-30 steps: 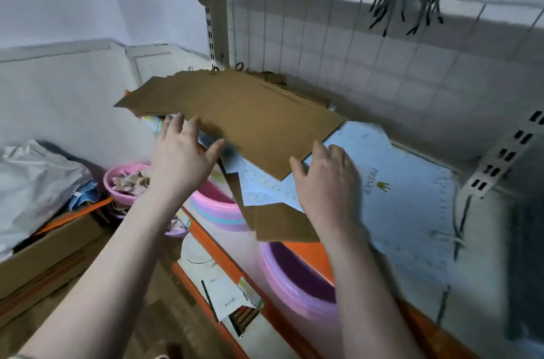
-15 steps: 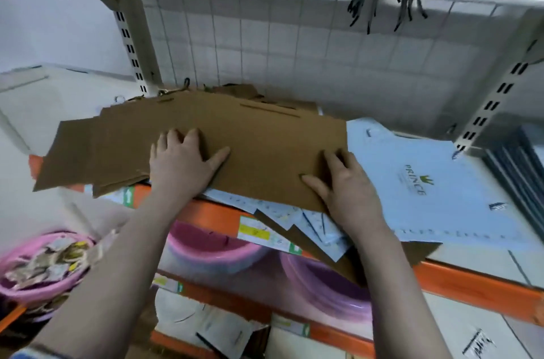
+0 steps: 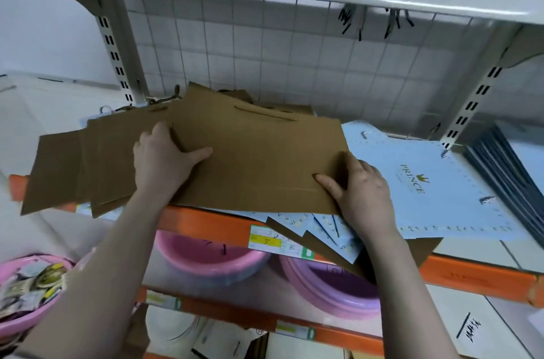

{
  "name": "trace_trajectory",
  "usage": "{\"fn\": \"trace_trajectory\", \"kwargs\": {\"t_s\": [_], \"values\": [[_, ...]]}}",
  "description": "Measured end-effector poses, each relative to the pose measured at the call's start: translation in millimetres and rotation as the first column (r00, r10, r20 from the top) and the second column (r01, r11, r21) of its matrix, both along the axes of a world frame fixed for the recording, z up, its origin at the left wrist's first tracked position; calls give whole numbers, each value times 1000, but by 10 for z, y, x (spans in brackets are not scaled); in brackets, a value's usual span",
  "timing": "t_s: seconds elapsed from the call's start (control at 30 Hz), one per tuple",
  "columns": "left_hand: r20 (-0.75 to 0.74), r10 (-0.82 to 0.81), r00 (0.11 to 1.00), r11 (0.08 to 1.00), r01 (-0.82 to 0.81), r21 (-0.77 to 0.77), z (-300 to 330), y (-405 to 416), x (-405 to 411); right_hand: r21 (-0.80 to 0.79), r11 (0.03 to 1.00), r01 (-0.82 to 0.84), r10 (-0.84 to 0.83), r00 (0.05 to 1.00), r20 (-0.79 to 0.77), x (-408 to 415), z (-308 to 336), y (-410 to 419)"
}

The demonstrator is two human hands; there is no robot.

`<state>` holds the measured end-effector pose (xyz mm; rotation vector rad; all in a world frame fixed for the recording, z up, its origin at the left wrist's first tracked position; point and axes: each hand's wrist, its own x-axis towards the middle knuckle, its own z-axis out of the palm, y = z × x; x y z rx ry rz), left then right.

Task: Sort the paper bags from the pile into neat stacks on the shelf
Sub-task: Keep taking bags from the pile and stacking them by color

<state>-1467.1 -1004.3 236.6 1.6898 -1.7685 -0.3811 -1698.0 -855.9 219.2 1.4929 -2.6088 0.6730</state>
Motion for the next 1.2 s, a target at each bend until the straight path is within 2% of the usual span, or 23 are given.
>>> {"fn": "trace_trajectory", "kwargs": {"t_s": [0.17, 0.3, 0.4, 0.47, 0.6, 0.73, 0.93, 1.2], "values": [[-223, -51, 973, 986, 14, -164, -39, 65, 44, -57, 995, 76, -71, 995, 71, 41, 50, 5], [-409, -94, 908, 977, 5, -215, -61, 143, 104, -164, 980, 108, -65, 966, 250, 114, 143, 4], [-463, -102, 880, 973, -8, -230, -84, 210, 144, -176, 967, 184, -122, 942, 313, 167, 178, 6], [-458, -86, 885, 975, -21, -223, -88, 245, 156, -179, 957, 227, -176, 949, 262, 188, 167, 17], [-398, -2, 917, 992, -48, -115, -68, 292, 147, -256, 938, 232, -185, 963, 196, 188, 167, 84], [-239, 50, 970, 995, -68, -71, -16, 485, 19, -302, 933, 194, -153, 976, 155, 86, 258, 235], [-156, 103, 982, 984, -123, -126, 122, 994, -546, -319, 932, 173, -153, 984, 86, -411, 355, 633], [-172, 128, 977, 973, -157, -167, -61, 2049, -1765, -257, 958, 129, -133, 991, 3, -1581, 338, 1640]]}}
